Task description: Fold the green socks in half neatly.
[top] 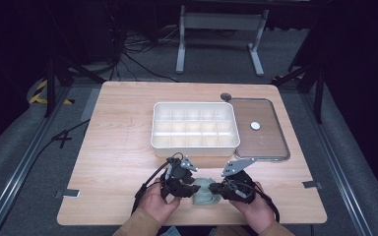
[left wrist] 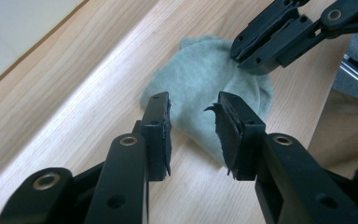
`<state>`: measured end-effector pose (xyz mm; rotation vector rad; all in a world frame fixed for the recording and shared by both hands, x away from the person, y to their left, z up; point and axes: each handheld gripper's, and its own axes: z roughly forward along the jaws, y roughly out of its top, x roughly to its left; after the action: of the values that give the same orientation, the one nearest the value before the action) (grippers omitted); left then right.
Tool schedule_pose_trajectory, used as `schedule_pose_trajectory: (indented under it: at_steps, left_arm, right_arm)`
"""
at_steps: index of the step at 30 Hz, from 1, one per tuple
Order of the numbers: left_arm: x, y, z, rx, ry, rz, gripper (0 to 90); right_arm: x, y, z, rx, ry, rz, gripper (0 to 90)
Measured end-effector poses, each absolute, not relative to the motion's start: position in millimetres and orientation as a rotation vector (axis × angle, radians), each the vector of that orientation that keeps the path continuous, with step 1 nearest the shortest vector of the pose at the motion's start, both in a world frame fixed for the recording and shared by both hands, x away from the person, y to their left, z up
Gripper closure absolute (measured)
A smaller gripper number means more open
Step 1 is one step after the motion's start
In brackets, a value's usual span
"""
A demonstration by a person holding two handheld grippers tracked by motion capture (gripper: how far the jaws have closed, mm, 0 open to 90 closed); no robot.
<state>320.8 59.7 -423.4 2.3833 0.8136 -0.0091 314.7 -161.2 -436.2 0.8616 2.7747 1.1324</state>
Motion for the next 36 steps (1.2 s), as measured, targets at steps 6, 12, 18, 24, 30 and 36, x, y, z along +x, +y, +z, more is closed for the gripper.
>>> schedule_pose_trajectory:
  at_steps: [6,12,18,24,30,36]
  left_arm:
    - [321.6,68.1,-427.7,2.428,0.837,0.016,66.9]
    - [322.2,66.2,-435.3,2.483,0.834,0.009,74.4]
    - [322.6,59.9,-440.6,2.515,0.833,-0.004,77.7]
    - [324.3,54.5,-445.5,2.532,0.821,-0.030,79.1]
    - [324.4,48.1,-448.2,2.543,0.798,-0.033,80.1]
    - [325.1,44.3,-448.9,2.535,0.773,-0.034,80.0]
  right_arm:
    - [315.4,-157.6,-438.5,0.853,2.791,1.085,84.7]
    - [316.6,-155.0,-442.6,0.857,2.812,1.028,85.2]
    - [319.2,-154.0,-448.4,0.865,2.823,0.984,86.2]
    - [320.3,-155.0,-450.5,0.873,2.828,0.986,88.4]
    - [321.1,-153.6,-452.5,0.876,2.831,0.976,89.2]
    - [321.5,-153.7,-453.5,0.877,2.832,0.984,89.2]
